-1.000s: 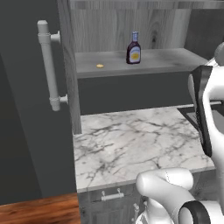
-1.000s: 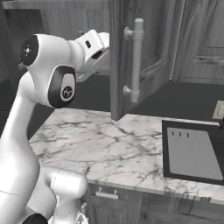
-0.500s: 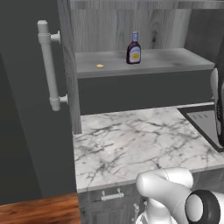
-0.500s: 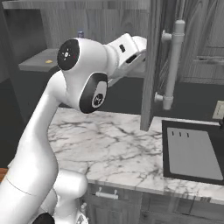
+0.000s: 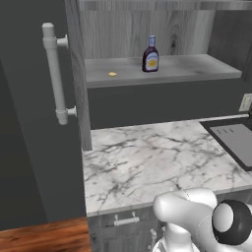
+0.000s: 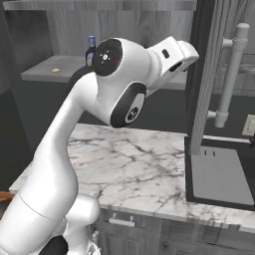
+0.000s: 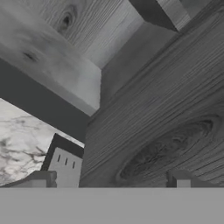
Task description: The dining table condiment station is running low on condiment bottle. Refill the condiment station by opening the cabinet and taking the condiment bottle from the cabinet and placing it on the dining table.
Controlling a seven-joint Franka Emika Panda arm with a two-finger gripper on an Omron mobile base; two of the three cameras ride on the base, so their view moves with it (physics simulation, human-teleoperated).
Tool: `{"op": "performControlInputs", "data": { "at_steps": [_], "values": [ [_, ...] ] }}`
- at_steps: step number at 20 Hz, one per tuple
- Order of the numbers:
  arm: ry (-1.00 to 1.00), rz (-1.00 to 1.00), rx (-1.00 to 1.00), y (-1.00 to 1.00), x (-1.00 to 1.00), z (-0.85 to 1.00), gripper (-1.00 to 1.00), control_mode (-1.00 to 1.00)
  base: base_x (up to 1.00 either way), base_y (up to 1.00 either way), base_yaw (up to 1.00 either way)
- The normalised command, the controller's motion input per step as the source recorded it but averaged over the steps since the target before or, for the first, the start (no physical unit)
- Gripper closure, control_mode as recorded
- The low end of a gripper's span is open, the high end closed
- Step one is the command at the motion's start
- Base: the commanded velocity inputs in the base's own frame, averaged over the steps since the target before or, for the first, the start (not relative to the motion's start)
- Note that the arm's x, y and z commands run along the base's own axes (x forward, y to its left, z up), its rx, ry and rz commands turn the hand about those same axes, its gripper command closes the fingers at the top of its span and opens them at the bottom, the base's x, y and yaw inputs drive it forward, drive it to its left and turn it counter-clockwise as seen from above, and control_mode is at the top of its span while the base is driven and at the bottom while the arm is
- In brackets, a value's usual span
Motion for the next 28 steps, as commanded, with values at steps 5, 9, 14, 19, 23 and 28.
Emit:
{"op": "performControlInputs", "data": {
  "at_steps": [5, 9, 14, 19, 23, 28],
  "values": [
    [0.00, 0.05, -0.02, 0.97, -0.24, -0.06, -1.00, -1.00, 0.00, 0.00, 0.00],
    [-0.04, 0.00, -0.03, 1.00, 0.00, -0.27, -1.00, -1.00, 0.00, 0.00, 0.00],
    [-0.17, 0.00, 0.01, 1.00, 0.00, -0.46, -1.00, -1.00, 0.00, 0.00, 0.00],
    [-0.24, 0.00, 0.18, 1.00, 0.00, -0.24, -1.00, -1.00, 0.00, 0.00, 0.00],
    [-0.23, 0.00, 0.36, 0.98, 0.00, 0.05, -1.00, -1.00, 0.00, 0.00, 0.00],
    [-0.03, 0.14, 0.39, 0.51, -0.01, 0.51, -1.00, -1.00, 0.00, 0.00, 0.00]
  ]
}}
